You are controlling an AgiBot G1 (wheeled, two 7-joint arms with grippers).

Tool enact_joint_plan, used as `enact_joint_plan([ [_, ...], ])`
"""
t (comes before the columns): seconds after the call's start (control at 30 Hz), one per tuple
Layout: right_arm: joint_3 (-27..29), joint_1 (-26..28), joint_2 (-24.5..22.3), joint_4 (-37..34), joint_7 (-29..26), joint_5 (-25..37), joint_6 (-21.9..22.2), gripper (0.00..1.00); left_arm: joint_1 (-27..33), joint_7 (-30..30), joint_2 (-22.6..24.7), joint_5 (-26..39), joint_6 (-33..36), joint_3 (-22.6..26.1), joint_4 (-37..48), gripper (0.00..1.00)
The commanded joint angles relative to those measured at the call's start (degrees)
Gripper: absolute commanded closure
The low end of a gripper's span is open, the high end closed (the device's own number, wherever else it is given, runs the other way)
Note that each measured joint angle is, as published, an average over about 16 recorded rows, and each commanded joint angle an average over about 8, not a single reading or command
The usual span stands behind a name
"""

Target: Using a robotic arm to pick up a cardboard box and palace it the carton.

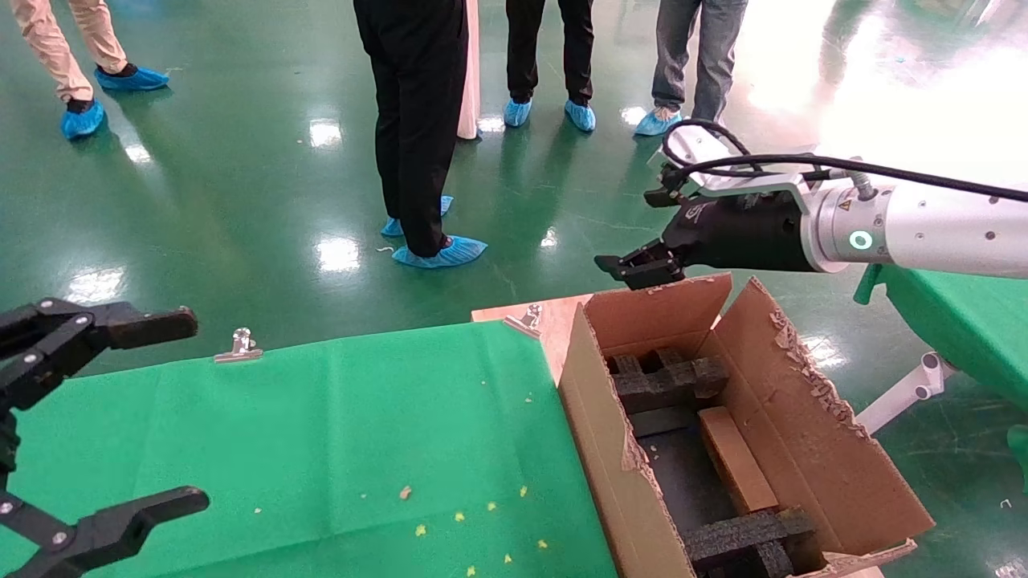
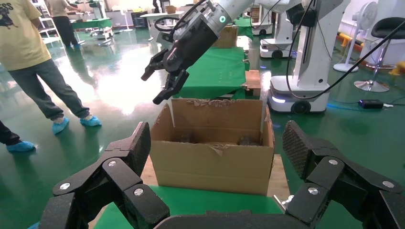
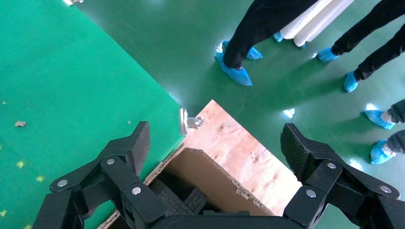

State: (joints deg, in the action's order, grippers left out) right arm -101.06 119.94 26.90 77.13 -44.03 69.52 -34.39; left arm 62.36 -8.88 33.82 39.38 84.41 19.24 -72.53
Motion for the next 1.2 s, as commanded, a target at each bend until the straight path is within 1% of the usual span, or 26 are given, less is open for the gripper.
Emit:
enact_joint_plan([
  [0.03,-0.13,-0.08,0.23,-0.63,-0.27,0.03,-0.05,0.0,0.0,0.0,0.0,0.0,0.0,0.0,0.0,0.0],
  [0.17,4.81,-3.4,0.62,-0.64,1.72,-1.57,-2.98,0.0,0.0,0.0,0.0,0.0,0.0,0.0,0.01,0.0],
  [0.83,35.99,-24.76,3.54,-1.77,13.99,-11.71,-21.76,0.0,0.01,0.02,0.0,-0.02,0.0,0.03,0.01,0.0],
  [1.2,49.56,-34.06,4.8,-2.26,19.33,-16.12,-29.94,0.0,0.02,0.02,-0.01,-0.02,-0.01,0.03,0.01,0.0],
])
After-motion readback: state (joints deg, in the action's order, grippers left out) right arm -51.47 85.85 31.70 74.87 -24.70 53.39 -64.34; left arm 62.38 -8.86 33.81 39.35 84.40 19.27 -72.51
